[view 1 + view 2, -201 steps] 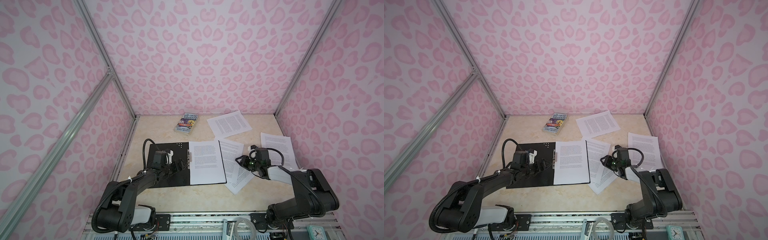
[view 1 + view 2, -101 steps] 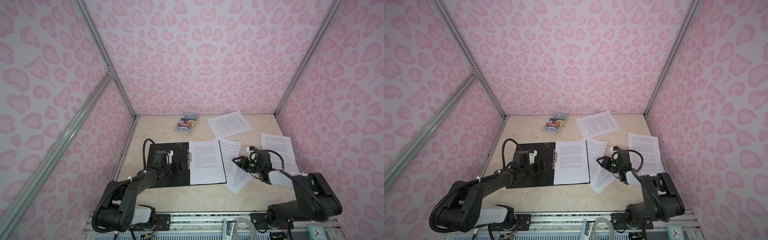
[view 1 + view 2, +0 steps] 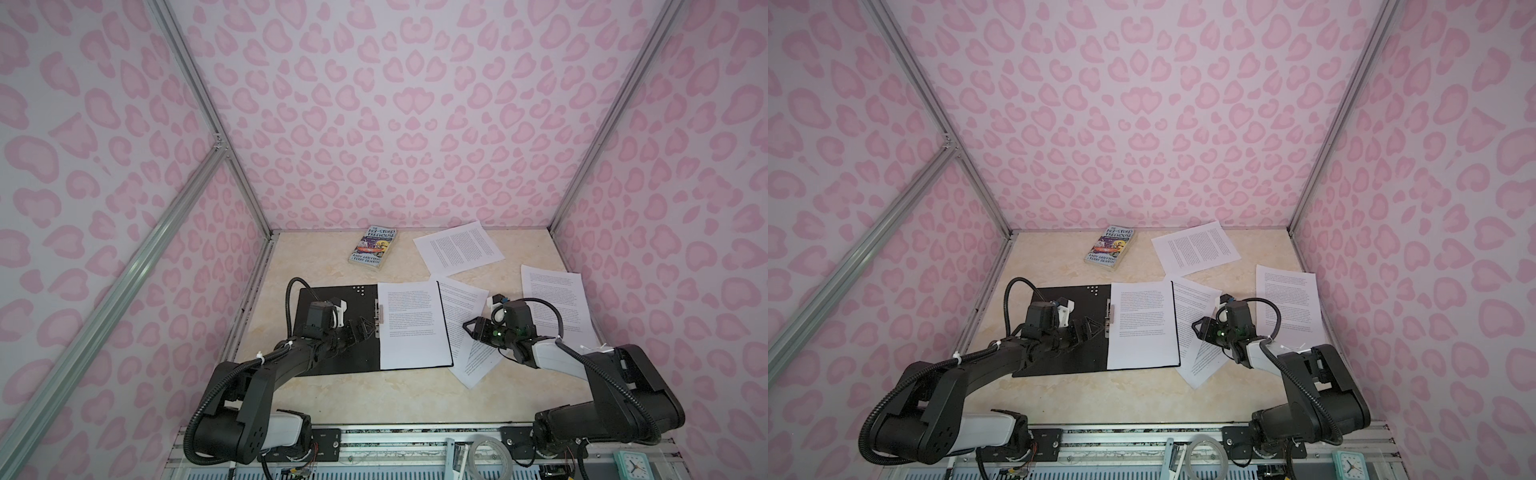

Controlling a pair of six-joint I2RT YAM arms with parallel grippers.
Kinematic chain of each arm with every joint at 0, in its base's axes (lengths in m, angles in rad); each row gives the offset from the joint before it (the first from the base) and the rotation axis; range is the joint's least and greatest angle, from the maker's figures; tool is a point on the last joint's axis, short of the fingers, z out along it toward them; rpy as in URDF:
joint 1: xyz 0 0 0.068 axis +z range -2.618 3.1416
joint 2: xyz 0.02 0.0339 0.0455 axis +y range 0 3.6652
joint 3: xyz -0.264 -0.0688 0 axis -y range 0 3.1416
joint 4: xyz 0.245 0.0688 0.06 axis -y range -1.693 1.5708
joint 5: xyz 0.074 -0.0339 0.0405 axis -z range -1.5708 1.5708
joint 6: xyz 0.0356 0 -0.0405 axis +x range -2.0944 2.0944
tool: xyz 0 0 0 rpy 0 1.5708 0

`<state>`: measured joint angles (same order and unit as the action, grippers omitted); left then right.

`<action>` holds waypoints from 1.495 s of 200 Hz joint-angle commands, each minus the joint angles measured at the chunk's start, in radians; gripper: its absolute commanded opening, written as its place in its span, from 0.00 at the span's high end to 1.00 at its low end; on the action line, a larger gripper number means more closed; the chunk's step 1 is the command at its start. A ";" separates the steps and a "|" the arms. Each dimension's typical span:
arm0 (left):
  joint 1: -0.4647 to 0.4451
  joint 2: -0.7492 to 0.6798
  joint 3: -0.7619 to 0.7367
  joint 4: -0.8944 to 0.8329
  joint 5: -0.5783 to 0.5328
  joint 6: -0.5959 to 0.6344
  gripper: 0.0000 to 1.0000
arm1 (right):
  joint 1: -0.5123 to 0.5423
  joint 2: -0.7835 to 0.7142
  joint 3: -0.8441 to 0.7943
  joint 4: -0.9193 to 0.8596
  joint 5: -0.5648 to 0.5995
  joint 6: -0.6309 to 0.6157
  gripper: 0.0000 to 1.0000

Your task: Put the files into the folder

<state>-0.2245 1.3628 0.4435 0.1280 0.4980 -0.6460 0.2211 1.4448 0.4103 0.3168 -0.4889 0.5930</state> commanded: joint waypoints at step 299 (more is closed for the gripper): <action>-0.070 -0.571 0.086 0.010 -0.058 -0.137 0.01 | 0.145 -0.267 0.509 -0.462 0.161 -0.345 1.00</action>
<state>-0.2680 0.7784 0.4541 0.0746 0.4824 -0.7624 0.3031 1.1851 0.9028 -0.1406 -0.3470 0.3508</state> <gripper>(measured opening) 0.981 0.060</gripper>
